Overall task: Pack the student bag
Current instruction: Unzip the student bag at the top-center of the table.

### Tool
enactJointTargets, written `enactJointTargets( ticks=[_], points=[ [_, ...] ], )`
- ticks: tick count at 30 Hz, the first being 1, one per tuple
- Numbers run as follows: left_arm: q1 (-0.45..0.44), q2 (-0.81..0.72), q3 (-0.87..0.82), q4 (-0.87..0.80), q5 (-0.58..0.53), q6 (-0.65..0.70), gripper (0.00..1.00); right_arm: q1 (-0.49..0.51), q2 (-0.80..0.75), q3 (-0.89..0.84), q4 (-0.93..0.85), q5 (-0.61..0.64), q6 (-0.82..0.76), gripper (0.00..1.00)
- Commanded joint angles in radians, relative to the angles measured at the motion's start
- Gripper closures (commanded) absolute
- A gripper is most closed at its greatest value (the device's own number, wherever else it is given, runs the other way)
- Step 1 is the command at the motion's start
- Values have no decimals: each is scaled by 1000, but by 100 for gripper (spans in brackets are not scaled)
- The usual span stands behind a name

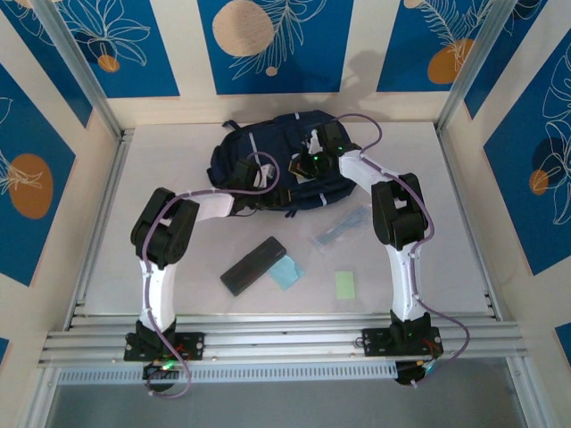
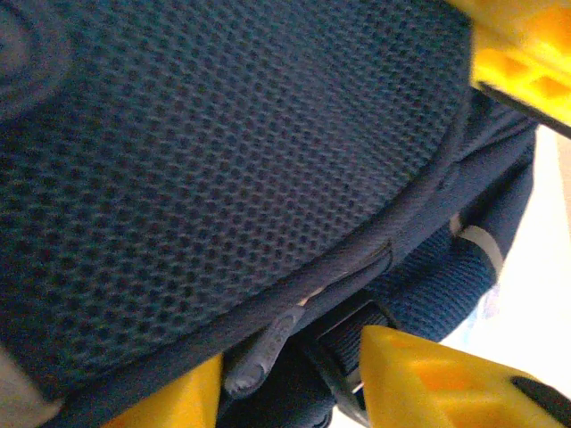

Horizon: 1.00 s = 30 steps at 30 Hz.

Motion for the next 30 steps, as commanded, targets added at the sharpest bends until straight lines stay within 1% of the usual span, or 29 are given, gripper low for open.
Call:
enactJointTargets(
  ticks=[1,4,7,11,14,16,19,21,24,27,28,30],
  points=[
    [-14,13,-17,182,97,-22,60,36,-54,-23,-22,-104,15,100],
    [-14,4,1,96,57,28,61,32,-54,-31,-16,-105,20,100],
    [-14,12,38,-34,-22,90,64,32,-54,-33,-12,-109,23,100],
    [-14,28,77,-157,-135,139,72,32,-54,-30,-14,-108,23,100],
    [-14,45,101,-206,-161,156,75,32,-54,-27,-14,-110,24,100],
    [-14,55,109,-207,-154,154,76,34,-56,-27,-16,-110,23,100],
    [-16,66,123,-209,-152,148,81,35,-59,-27,-22,-104,16,100],
    [-21,75,143,-240,-168,159,81,35,-62,-30,-23,-101,14,100],
    [-29,101,184,-328,-207,188,73,33,-62,-29,-23,-101,15,100],
    [-43,137,231,-422,-232,215,73,33,-62,-27,-17,-102,17,100],
    [-46,152,245,-442,-232,215,76,33,-62,-28,-16,-102,18,100],
    [-49,184,280,-500,-250,220,87,32,-62,-30,-13,-101,21,100]
  ],
)
